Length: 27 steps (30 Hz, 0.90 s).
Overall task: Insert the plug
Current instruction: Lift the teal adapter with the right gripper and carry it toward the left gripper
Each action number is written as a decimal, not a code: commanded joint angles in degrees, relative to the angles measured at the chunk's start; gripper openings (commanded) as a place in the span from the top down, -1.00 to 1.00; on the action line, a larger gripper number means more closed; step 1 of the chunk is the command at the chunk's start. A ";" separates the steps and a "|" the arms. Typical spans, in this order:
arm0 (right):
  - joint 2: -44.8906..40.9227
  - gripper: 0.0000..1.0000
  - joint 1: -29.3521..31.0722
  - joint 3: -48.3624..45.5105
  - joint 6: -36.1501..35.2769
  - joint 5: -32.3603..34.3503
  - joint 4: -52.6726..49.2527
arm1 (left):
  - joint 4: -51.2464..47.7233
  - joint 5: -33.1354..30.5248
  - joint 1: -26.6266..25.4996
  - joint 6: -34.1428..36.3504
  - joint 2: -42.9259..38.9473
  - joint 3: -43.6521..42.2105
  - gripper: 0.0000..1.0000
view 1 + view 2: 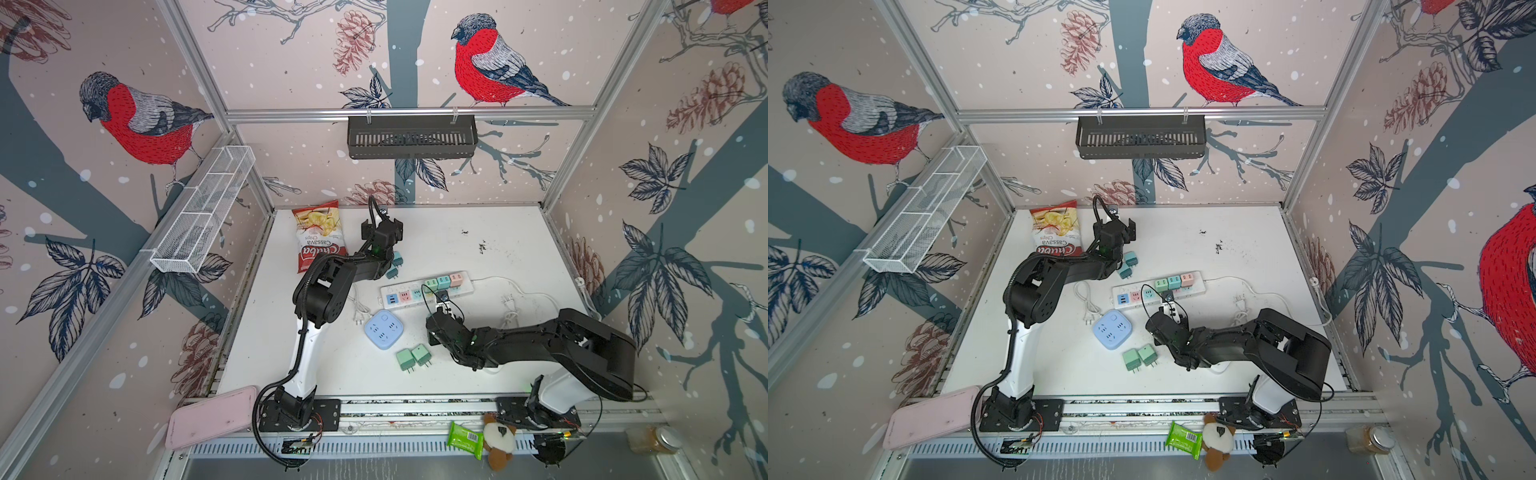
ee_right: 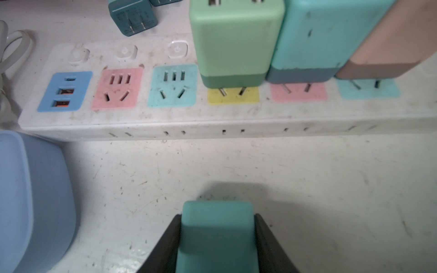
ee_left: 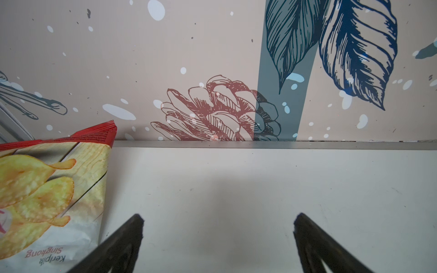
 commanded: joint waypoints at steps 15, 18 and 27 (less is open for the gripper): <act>-1.34 0.58 1.26 -0.64 -0.96 0.32 -0.32 | -4.37 -4.88 -0.55 -0.04 2.43 4.88 -0.97; -2.01 0.59 1.25 -0.99 -0.96 0.58 -0.32 | -2.53 -4.27 -0.54 0.26 1.80 3.26 -0.97; -5.11 0.73 1.86 -1.91 -2.24 2.14 0.58 | 2.23 -2.68 -0.59 0.78 -0.85 -1.42 -0.97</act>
